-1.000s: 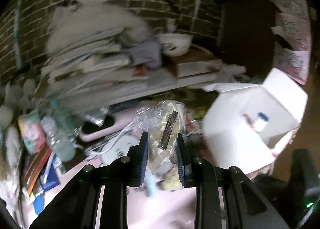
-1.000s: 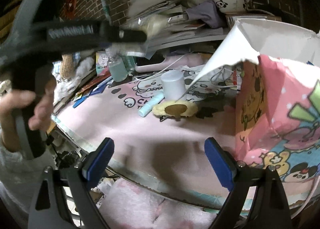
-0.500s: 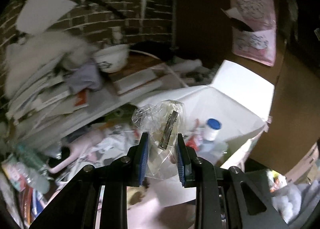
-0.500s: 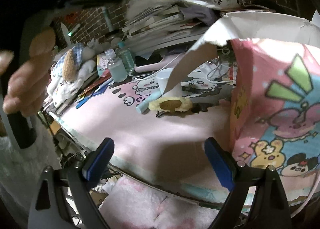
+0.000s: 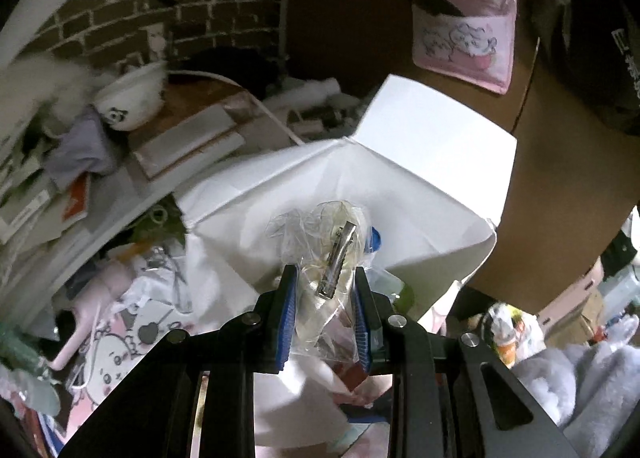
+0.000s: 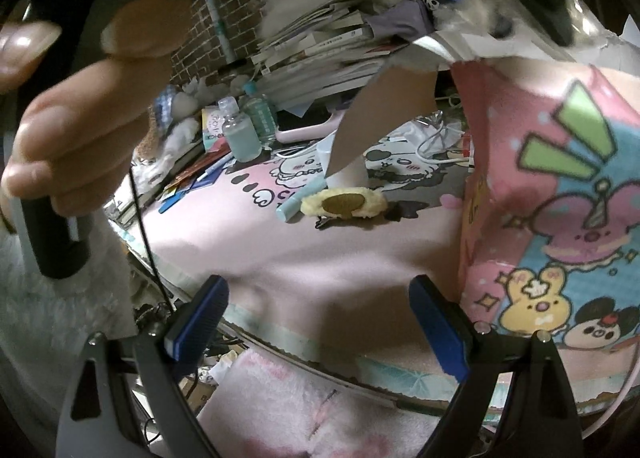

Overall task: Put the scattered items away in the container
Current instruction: 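Carry the clear bag into the white box and open the left gripper, then withdraw the left gripper from the box back over the desk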

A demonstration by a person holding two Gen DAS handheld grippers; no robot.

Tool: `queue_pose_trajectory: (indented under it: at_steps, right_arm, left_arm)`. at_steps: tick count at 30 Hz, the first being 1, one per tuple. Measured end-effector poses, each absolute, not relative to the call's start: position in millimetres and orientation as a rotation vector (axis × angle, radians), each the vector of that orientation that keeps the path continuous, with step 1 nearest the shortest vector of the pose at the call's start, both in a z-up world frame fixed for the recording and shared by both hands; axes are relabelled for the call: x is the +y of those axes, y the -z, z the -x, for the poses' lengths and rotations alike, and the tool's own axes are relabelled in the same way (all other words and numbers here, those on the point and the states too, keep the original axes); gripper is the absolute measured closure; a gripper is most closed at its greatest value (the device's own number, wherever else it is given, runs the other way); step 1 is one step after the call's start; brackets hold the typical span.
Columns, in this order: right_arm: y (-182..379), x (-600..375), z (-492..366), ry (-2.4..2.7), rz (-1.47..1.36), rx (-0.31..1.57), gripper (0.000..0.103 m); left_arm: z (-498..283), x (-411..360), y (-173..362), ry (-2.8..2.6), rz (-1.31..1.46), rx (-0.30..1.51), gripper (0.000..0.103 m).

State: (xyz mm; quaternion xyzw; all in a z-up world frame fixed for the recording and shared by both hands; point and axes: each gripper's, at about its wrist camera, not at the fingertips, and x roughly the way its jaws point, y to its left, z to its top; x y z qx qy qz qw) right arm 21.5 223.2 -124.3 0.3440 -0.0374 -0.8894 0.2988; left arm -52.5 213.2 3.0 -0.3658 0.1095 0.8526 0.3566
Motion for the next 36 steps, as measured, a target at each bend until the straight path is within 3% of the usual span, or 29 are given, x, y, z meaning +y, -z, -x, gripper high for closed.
queue_pose_trajectory:
  at_steps: [6, 11, 14, 24, 36]
  right_arm:
    - [125, 227, -21, 2.353, -0.915, -0.110, 0.012]
    - [126, 227, -21, 2.354, -0.916, -0.110, 0.012]
    - [126, 228, -21, 2.355, -0.919, -0.113, 0.012]
    - [127, 226, -19, 2.362, -0.924, -0.120, 0.013]
    - [130, 206, -21, 2.414, -0.916, -0.034, 0.013]
  left_arm:
    - [60, 224, 8, -2.192, 1.002, 0.340, 0.079]
    - [58, 222, 5, -2.242, 0.943, 0.348, 0.033]
    - [54, 215, -1, -2.287, 0.881, 0.354, 0.021]
    - [47, 176, -12, -2.451, 0.773, 0.283, 0.018]
    - [14, 73, 4, -2.777, 0.731, 0.096, 0.011]
